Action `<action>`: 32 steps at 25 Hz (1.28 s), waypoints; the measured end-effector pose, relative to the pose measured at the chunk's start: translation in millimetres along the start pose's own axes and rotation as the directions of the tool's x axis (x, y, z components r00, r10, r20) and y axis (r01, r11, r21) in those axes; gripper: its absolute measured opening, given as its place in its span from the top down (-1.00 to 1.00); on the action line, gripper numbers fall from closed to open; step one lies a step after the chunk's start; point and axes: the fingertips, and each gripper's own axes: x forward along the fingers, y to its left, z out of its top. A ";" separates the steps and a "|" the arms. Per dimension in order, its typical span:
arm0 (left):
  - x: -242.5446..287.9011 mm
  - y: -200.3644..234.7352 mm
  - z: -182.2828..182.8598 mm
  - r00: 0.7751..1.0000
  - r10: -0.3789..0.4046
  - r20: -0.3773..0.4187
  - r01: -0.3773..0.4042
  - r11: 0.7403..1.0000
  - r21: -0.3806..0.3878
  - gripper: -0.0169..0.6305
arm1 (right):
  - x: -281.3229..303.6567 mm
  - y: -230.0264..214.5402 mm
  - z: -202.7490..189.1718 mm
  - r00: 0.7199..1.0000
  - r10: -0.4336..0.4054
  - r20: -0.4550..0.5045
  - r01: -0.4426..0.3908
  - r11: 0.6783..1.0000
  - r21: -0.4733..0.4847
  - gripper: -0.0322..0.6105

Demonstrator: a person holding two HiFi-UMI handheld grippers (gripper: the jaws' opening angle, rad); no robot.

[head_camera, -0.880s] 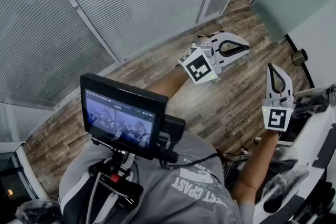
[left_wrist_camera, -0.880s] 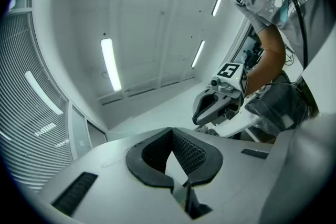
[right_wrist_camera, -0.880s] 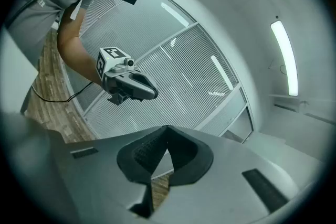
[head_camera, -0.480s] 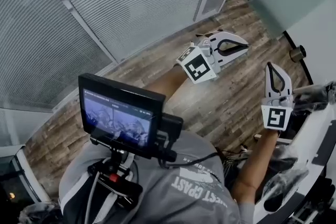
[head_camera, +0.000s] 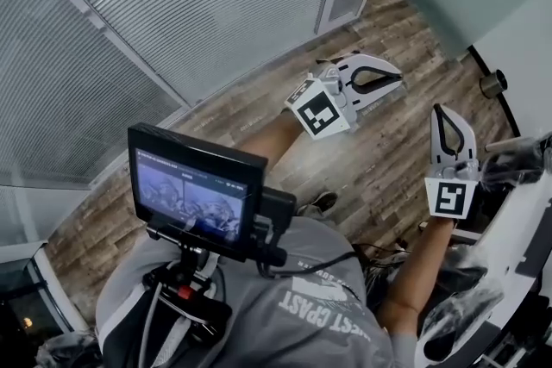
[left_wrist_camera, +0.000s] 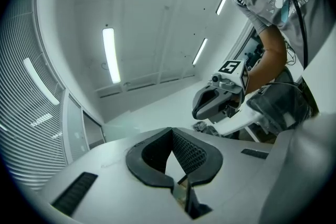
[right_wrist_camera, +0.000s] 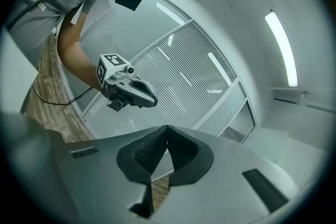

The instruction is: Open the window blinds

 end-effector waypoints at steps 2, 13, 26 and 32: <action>-2.9 0.2 -1.7 1.000 -0.005 -0.009 0.005 1.000 0.010 0.94 | 2.2 1.5 -0.8 1.000 -0.004 -0.008 0.004 1.000 -0.003 0.89; 130.3 19.7 -36.0 0.997 0.017 -0.070 -0.012 0.998 0.068 0.94 | 2.8 -96.8 -108.9 0.999 -0.002 0.033 0.002 1.000 0.010 0.89; 240.0 75.2 -114.3 0.991 0.054 -0.120 -0.046 0.997 0.067 0.94 | 57.2 -182.4 -216.8 0.996 -0.002 0.085 -0.003 0.998 0.055 0.89; 285.7 121.8 -163.3 0.994 0.062 -0.092 -0.056 0.997 0.059 0.94 | 107.6 -220.3 -264.9 0.999 0.017 0.031 -0.018 0.999 0.038 0.89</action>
